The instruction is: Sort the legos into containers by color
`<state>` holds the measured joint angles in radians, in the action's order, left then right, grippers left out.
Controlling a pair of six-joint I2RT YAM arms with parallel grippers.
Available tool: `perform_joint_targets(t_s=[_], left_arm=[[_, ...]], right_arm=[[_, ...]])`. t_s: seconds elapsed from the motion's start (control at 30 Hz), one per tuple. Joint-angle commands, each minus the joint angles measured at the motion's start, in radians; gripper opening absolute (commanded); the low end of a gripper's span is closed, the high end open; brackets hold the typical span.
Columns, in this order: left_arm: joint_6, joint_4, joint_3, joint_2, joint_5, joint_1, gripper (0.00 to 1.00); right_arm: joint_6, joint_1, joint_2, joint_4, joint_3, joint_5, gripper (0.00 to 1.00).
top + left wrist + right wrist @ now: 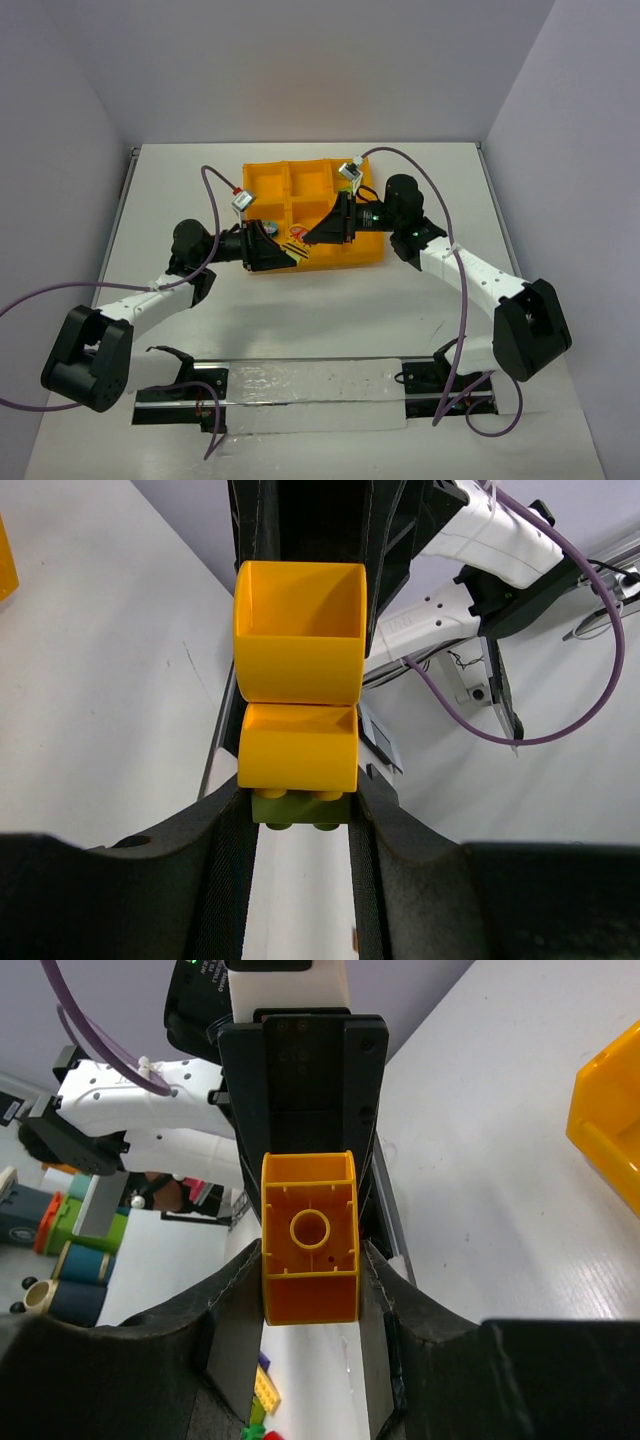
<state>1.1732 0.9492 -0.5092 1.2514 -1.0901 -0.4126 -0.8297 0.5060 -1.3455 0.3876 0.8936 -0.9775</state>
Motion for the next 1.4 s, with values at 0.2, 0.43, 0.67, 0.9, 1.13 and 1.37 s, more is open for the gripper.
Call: perform_joint_targets(t_s=[0.2, 0.43, 0.67, 0.9, 1.13, 1.37], left_arm=[[-0.078, -0.068, -0.028, -0.05, 0.004, 0.003, 0.0], [-0.087, -0.073, -0.009, -0.055, 0.012, 0.003, 0.0], [-0.114, -0.124, -0.017, -0.064, 0.017, 0.003, 0.0], [-0.315, -0.523, -0.125, -0.076, 0.133, 0.036, 0.0], [-0.439, -0.824, -0.316, -0.02, 0.306, 0.043, 0.0], [-0.432, -0.916, -0.588, 0.162, 0.463, 0.035, 0.0]], right_arm=[[0.144, -0.007, 0.091, -0.22, 0.037, 0.247, 0.0], [0.161, -0.011, 0.108, -0.251, 0.042, 0.267, 0.0], [0.179, -0.011, 0.115, -0.287, 0.048, 0.308, 0.0], [0.284, -0.011, 0.179, -0.608, 0.14, 0.744, 0.0], [0.307, -0.012, 0.322, -0.733, 0.149, 1.118, 0.0], [0.299, -0.012, 0.434, -0.772, 0.128, 1.325, 0.0]])
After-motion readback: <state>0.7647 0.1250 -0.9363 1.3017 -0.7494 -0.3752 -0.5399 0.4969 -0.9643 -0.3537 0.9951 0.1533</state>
